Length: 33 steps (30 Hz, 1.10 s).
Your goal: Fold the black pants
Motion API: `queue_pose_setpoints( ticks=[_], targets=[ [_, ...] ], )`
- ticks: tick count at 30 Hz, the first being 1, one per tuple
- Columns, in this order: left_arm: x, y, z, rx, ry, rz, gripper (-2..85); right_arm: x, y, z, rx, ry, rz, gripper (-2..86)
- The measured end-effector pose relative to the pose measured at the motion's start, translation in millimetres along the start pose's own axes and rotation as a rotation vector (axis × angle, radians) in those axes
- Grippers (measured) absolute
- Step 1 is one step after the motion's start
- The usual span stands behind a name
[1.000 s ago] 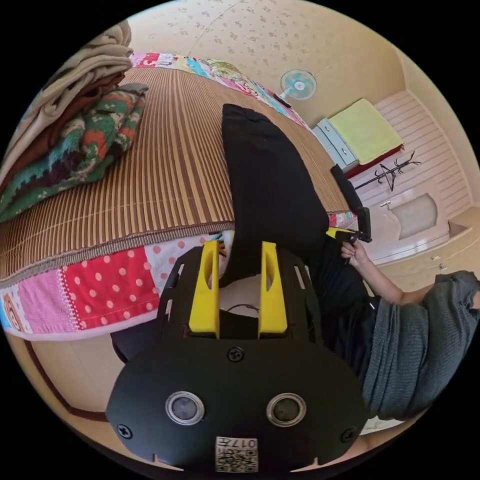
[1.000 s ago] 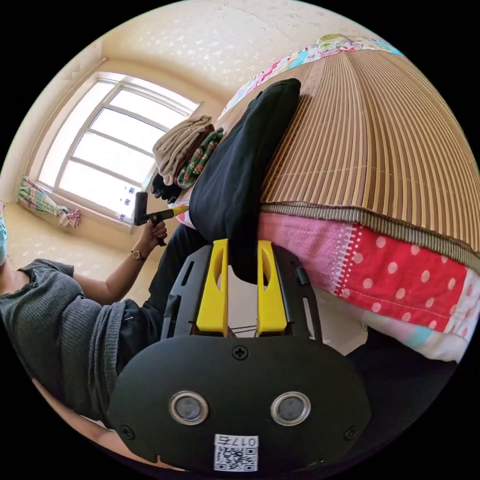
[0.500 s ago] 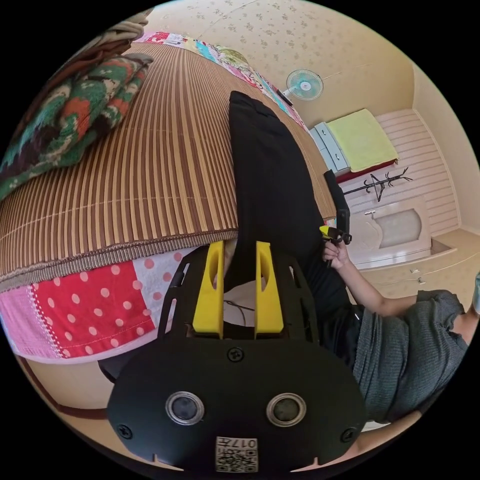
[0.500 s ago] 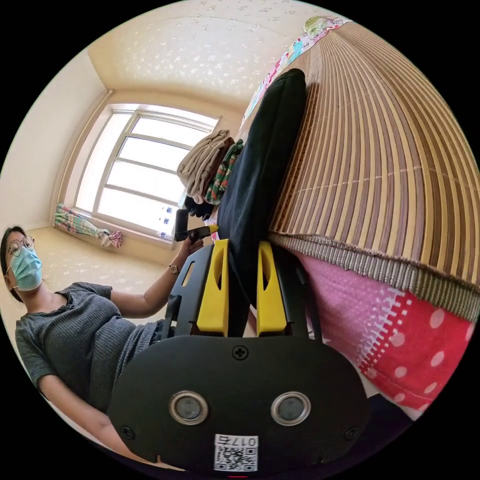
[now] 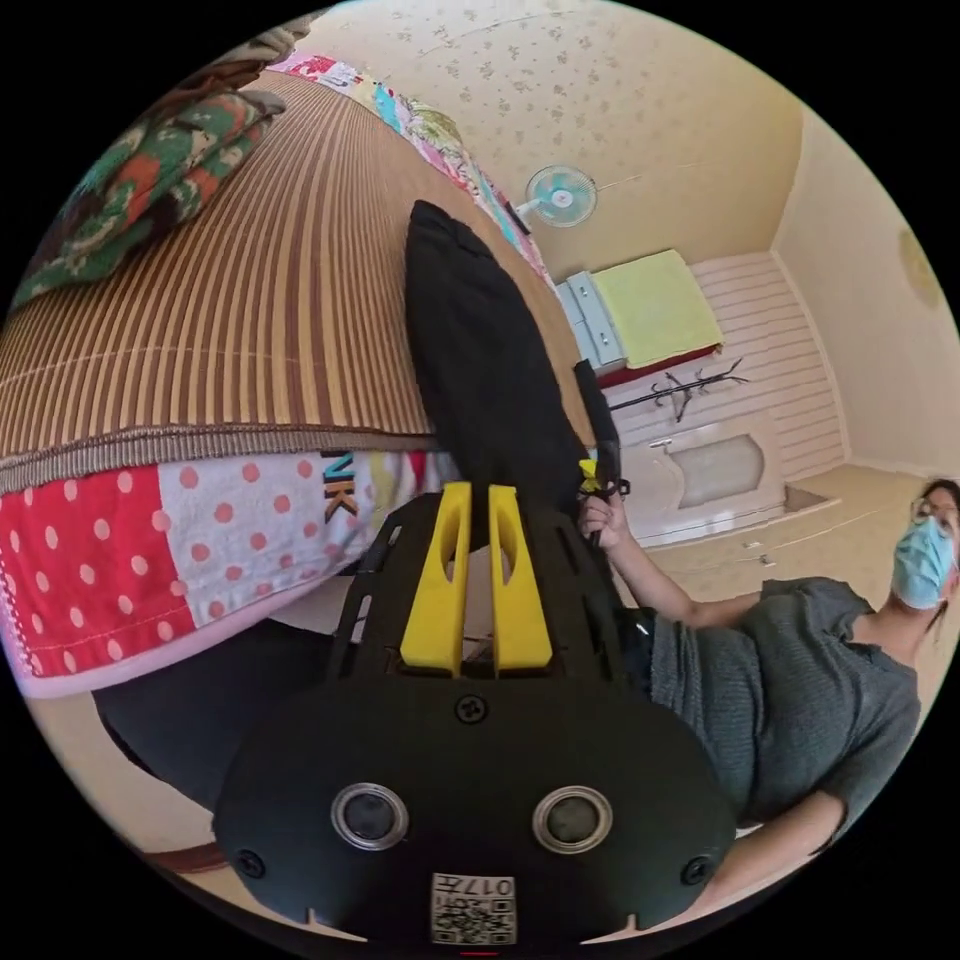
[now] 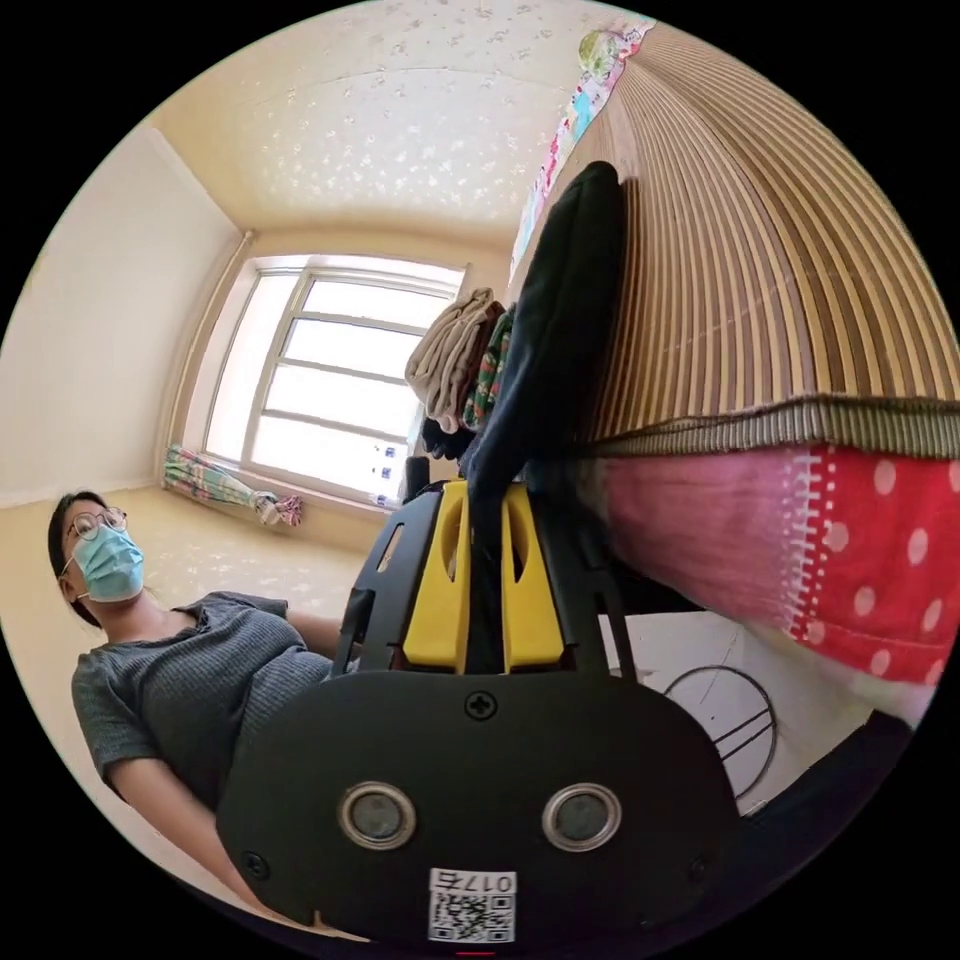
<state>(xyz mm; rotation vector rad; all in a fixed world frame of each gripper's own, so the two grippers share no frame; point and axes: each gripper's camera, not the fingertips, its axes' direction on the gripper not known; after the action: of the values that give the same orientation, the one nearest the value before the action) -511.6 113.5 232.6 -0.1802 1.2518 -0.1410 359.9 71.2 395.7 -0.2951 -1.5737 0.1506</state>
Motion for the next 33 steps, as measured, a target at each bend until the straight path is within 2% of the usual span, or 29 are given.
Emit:
queue_pose_setpoints(
  ticks=[1,4,8,14,18,20,23,26,29,33],
  targets=[
    [13,2,-10,0.055,0.112,0.046,2.9,-17,-2,-14,0.035,-0.068,-0.034,2.8],
    [66,-12,-25,0.128,0.234,0.189,2.9,-82,-20,-36,0.035,-0.116,-0.193,1.8],
    [135,-52,-43,0.206,0.274,0.326,2.9,-184,-63,-62,0.055,-0.04,-0.398,0.9],
    [232,-160,-64,0.276,0.215,0.411,3.0,-278,-158,-93,0.116,-0.062,-0.442,0.5],
    [299,-215,-77,0.328,0.43,0.507,3.0,-362,-192,-103,0.121,-0.134,-0.62,0.5],
    [339,-221,-85,0.347,0.452,0.611,3.1,-424,-194,-106,0.122,-0.063,-0.753,0.6],
    [392,-215,-93,0.346,0.427,0.777,3.4,-470,-183,-107,0.135,0.001,-0.863,0.7],
    [405,-194,-89,0.312,0.393,0.847,3.6,-464,-165,-107,0.105,-0.056,-0.882,0.9],
    [375,-161,-72,0.242,0.371,0.834,3.7,-420,-129,-104,0.03,-0.098,-0.868,1.2],
    [271,-80,-28,0.048,0.379,0.74,3.8,-330,-55,-93,-0.093,-0.089,-0.804,1.4]
  ],
)
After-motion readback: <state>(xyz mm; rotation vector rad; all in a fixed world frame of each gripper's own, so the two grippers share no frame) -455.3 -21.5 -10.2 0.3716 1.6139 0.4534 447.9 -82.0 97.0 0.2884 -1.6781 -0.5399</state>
